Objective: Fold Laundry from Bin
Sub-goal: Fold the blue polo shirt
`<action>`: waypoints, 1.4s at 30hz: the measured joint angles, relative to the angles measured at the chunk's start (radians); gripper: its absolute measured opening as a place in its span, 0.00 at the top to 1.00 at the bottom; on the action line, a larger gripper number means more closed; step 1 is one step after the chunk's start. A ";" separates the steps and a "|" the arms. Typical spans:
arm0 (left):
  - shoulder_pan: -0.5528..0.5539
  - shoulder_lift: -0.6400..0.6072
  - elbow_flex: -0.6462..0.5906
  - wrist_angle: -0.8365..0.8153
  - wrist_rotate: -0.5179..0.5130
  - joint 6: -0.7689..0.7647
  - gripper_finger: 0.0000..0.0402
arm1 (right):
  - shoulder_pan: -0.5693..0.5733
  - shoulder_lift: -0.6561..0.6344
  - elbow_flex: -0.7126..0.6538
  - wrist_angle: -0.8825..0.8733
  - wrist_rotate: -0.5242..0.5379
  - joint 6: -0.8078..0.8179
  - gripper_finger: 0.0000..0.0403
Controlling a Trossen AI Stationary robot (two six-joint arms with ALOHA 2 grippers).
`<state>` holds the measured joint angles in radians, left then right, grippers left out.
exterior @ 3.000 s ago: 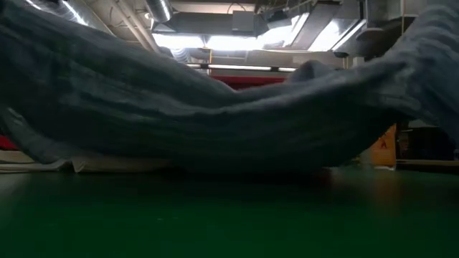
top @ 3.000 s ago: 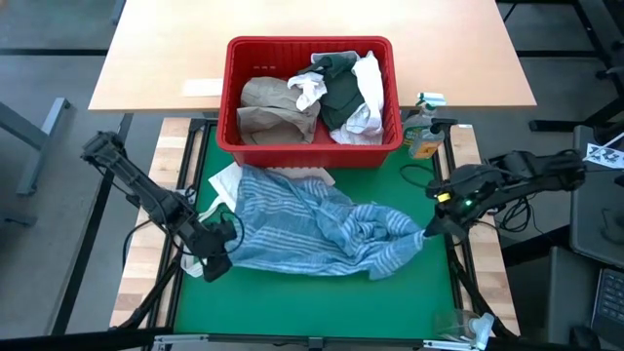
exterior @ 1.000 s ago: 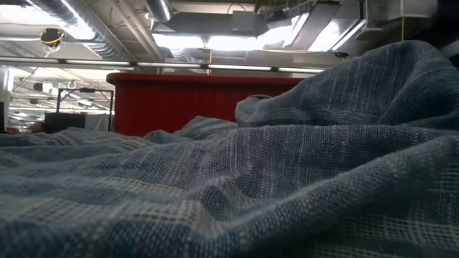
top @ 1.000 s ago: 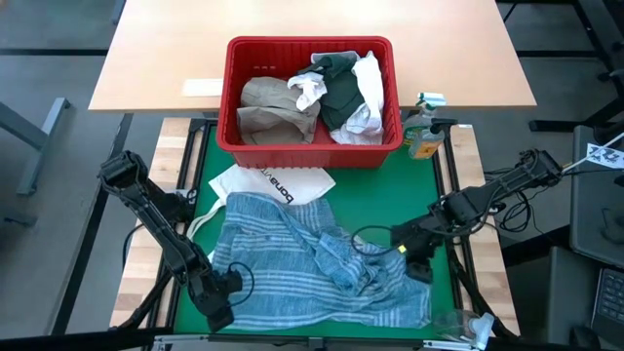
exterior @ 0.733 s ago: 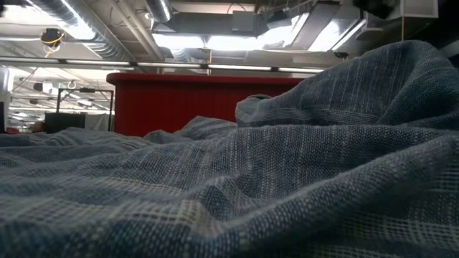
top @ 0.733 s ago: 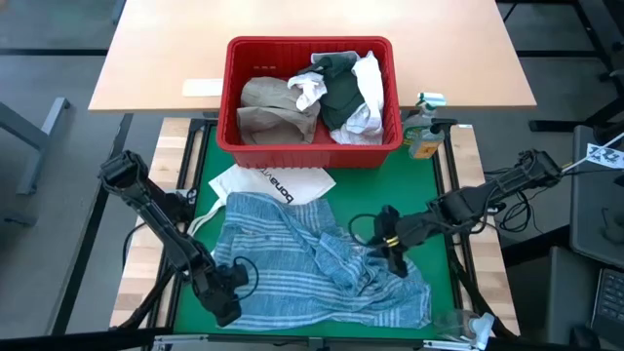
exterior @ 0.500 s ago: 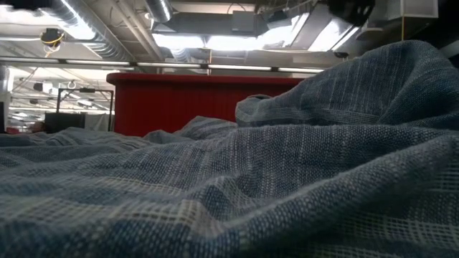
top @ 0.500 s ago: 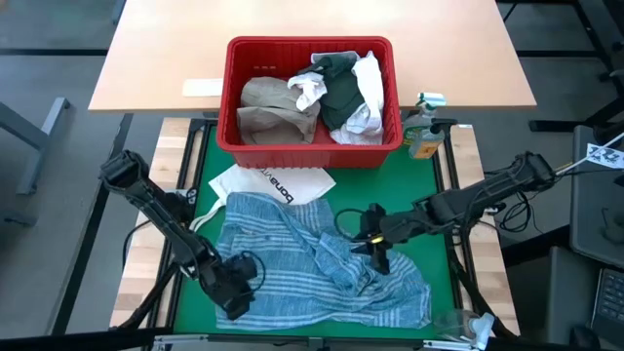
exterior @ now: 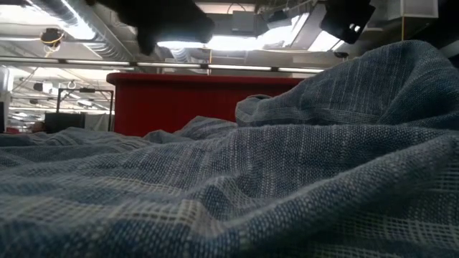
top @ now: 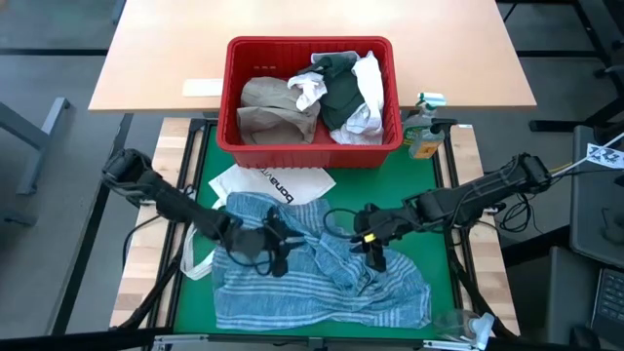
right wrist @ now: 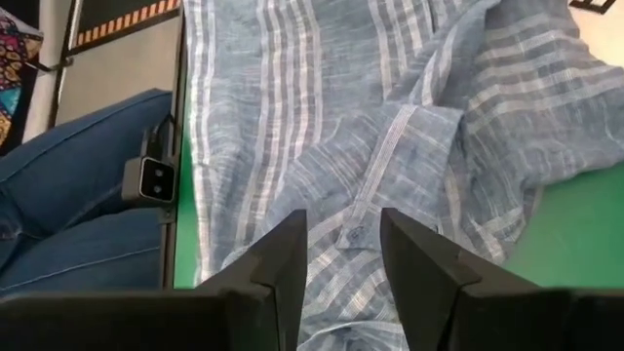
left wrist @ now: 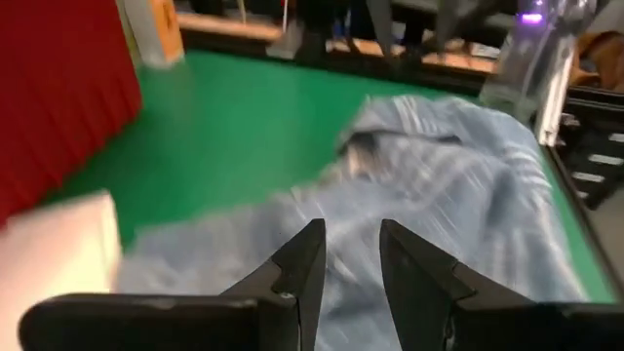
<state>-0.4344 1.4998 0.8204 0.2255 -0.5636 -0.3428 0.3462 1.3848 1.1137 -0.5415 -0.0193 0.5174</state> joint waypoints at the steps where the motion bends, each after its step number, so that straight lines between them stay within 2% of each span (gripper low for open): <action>1: 0.022 0.000 0.000 0.013 0.027 0.027 0.76 | 0.000 0.000 0.000 -0.007 0.000 0.000 0.67; 4: 0.075 0.001 0.000 0.026 0.105 0.068 0.76 | 0.000 0.000 0.000 -0.013 0.000 0.000 0.67; 7: 0.107 0.026 0.000 0.047 0.142 0.069 0.76 | 0.000 0.000 0.000 -0.016 0.000 0.000 0.67; 16: 0.115 0.208 0.000 0.281 0.267 0.163 0.76 | 0.000 0.000 0.000 -0.016 0.000 0.000 0.67; 23: 0.107 0.279 0.000 0.293 0.259 0.300 0.76 | 0.000 0.000 0.000 -0.014 0.000 0.000 0.67; 28: 0.107 0.309 0.000 0.298 0.214 0.359 0.76 | 0.000 0.000 0.000 -0.014 0.000 0.000 0.67; 42: 0.120 0.313 0.000 0.331 0.179 0.532 0.76 | 0.000 0.000 0.000 -0.014 0.000 0.000 0.67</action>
<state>-0.3140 1.8130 0.8204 0.5563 -0.3847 0.1892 0.3462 1.3849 1.1137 -0.5556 -0.0189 0.5171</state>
